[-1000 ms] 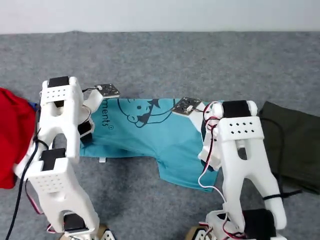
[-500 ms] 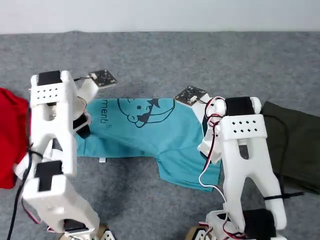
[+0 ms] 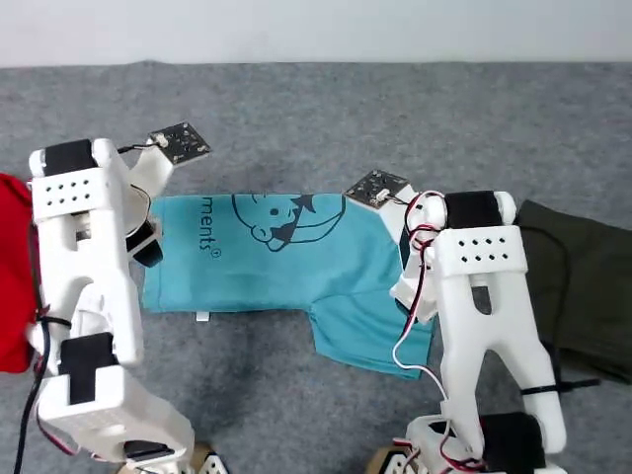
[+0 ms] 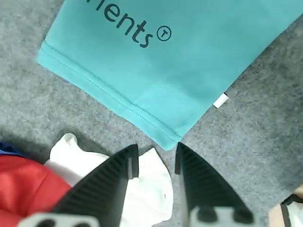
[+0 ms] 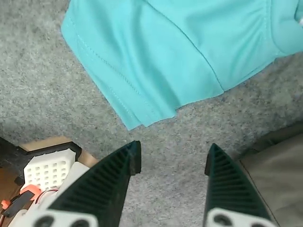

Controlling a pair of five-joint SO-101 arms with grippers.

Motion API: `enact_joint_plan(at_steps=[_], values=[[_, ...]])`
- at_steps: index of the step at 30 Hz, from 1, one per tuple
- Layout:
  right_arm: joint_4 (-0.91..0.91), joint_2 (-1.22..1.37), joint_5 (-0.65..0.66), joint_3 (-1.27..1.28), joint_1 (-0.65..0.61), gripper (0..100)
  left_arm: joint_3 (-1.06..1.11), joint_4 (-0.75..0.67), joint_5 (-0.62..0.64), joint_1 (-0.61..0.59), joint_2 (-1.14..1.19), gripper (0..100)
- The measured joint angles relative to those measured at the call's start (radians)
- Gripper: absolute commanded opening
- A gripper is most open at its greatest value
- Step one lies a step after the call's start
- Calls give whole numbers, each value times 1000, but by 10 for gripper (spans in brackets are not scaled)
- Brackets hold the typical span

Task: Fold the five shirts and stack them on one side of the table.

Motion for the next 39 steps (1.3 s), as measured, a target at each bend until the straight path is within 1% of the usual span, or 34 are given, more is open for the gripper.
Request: enact_joint_plan(at_steps=[3, 5, 7, 9, 11, 13, 14, 16, 18, 20, 22, 24, 26, 29, 31, 34, 39], values=[[-2, 0, 0, 0, -2, 227, 0, 0, 0, 0, -23, 130], [-12, 0, -2, 0, -2, 226, 0, 0, 0, 0, -29, 85], [-40, 0, -26, 0, -2, 225, 3, 0, 5, 0, -29, 6], [-72, 0, -75, 0, -2, 212, 3, 0, 61, 0, -29, 9], [-89, 0, -130, 0, -2, 143, 3, 0, 126, 0, -29, 4], [-95, 0, -175, 0, 0, 35, 8, 0, 213, 14, -18, 4], [-97, 0, -192, 0, 2, 0, 15, 0, 244, 25, -17, 4], [-97, 0, -209, 0, 2, 32, 18, 0, 298, 41, -17, 4], [-97, 0, -207, 0, -2, 9, 18, 0, 338, 38, -17, 4], [-97, 0, -201, 0, -2, 11, 21, 0, 382, 43, -17, 4], [-92, 0, -201, 0, 6, 9, 29, 3, 404, 78, -12, 4], [-72, 0, -201, 0, 34, 9, 46, 3, 407, 144, -11, 4], [-37, 0, -199, -18, 77, 9, 48, 3, 410, 229, -11, 5], [-3, -15, -199, -71, 183, 9, 54, 0, 423, 354, -12, 6], [0, -40, -196, -104, 281, 9, 54, -21, 450, 434, -12, 6], [0, -80, -147, -137, 446, 9, 55, -51, 477, 563, -12, 6], [0, -127, -104, -138, 698, 9, 55, -104, 483, 793, -11, 9]])
